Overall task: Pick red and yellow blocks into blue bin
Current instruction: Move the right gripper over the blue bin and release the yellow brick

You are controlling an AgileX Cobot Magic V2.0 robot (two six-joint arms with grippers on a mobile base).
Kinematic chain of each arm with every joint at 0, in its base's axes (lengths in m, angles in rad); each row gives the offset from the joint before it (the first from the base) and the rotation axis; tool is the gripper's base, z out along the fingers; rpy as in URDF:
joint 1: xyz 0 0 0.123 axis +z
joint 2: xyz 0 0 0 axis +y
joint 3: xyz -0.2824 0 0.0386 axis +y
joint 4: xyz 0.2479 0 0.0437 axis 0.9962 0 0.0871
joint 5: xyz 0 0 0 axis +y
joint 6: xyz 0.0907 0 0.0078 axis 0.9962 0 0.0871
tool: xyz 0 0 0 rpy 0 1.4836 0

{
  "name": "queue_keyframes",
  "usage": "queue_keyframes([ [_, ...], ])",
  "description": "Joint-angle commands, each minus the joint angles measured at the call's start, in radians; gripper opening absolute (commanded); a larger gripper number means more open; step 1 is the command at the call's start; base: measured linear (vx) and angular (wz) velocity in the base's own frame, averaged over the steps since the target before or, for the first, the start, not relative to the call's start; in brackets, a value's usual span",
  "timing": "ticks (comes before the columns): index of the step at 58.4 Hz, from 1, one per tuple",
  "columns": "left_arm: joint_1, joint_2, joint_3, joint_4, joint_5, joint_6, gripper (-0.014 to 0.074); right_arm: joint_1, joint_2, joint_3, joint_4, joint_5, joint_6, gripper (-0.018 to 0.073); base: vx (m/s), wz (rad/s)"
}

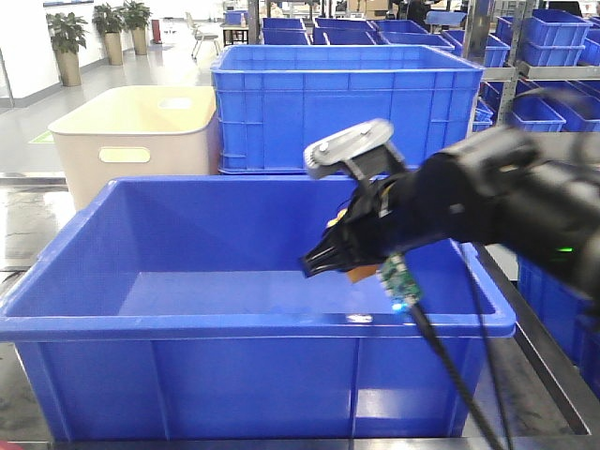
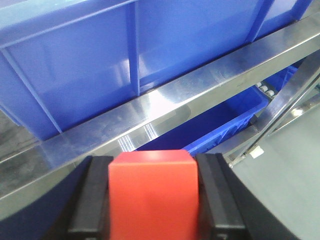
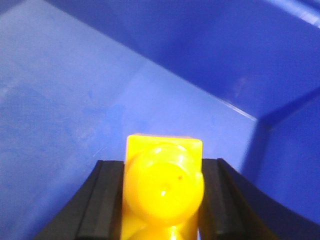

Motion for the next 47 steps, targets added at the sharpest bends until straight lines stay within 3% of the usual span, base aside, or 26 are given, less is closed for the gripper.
queue_keyframes([
  [1,-0.002,-0.006,-0.025,-0.023,-0.06,-0.004,0.0234,-0.001,-0.01,-0.061,-0.028,-0.066,0.042,0.0342,0.0,0.0],
  [12,-0.002,-0.006,-0.025,-0.023,-0.06,-0.004,0.0234,-0.001,0.012,-0.066,-0.031,-0.072,0.056,0.0542,0.0,0.0],
  [20,-0.002,-0.006,-0.025,-0.023,-0.06,-0.004,0.0234,-0.001,0.004,-0.066,-0.053,-0.076,0.054,0.0632,0.0,0.0],
  [39,-0.002,-0.006,-0.025,-0.023,-0.06,-0.004,0.0234,0.0,-0.17,-0.059,0.041,-0.024,0.05,0.0581,0.0,0.0],
  [47,-0.002,-0.006,-0.025,-0.023,-0.06,-0.004,0.0234,0.0,-0.311,0.079,0.111,-0.079,0.009,0.0538,0.0,0.0],
])
